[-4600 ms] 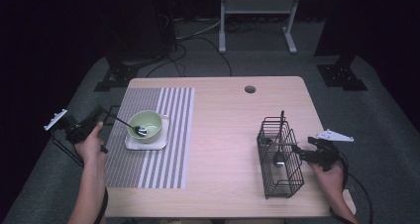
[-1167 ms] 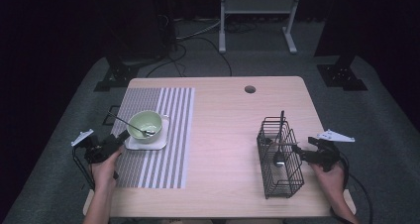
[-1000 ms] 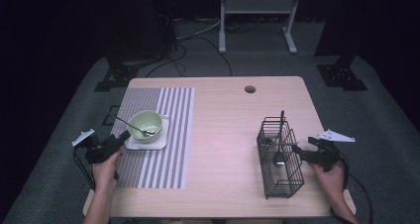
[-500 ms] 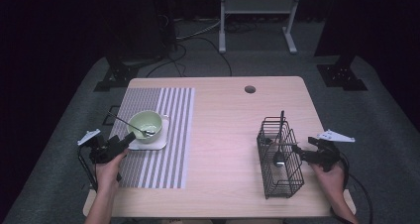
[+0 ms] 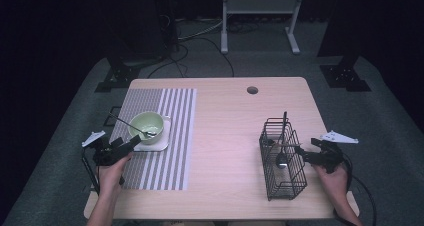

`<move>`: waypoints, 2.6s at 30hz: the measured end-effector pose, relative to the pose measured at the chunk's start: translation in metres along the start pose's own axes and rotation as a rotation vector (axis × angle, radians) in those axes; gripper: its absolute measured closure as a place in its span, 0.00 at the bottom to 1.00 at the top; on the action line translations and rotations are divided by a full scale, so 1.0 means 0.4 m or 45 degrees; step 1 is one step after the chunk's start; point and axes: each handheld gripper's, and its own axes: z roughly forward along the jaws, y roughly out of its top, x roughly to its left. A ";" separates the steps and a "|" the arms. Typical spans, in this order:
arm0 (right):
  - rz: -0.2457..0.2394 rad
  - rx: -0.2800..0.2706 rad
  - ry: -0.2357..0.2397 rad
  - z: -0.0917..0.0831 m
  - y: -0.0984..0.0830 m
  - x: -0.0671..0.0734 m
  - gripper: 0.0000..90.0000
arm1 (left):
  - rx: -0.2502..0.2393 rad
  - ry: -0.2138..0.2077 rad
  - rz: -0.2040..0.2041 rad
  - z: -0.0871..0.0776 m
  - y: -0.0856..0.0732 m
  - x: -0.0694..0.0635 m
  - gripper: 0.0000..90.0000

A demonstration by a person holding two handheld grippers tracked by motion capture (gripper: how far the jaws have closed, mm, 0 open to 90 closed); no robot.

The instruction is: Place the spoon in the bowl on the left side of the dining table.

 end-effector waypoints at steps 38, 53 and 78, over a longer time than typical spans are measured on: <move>-0.002 0.001 0.001 -0.001 -0.001 -0.001 0.19 | 0.080 -0.111 0.118 0.026 -0.034 -0.101 0.11; 0.003 -0.004 0.000 -0.004 -0.002 -0.002 0.19 | 0.131 -0.159 0.161 0.036 -0.056 -0.143 0.11; 0.006 -0.008 0.002 -0.005 -0.003 -0.002 0.19 | 0.203 -0.222 0.209 0.046 -0.106 -0.197 0.11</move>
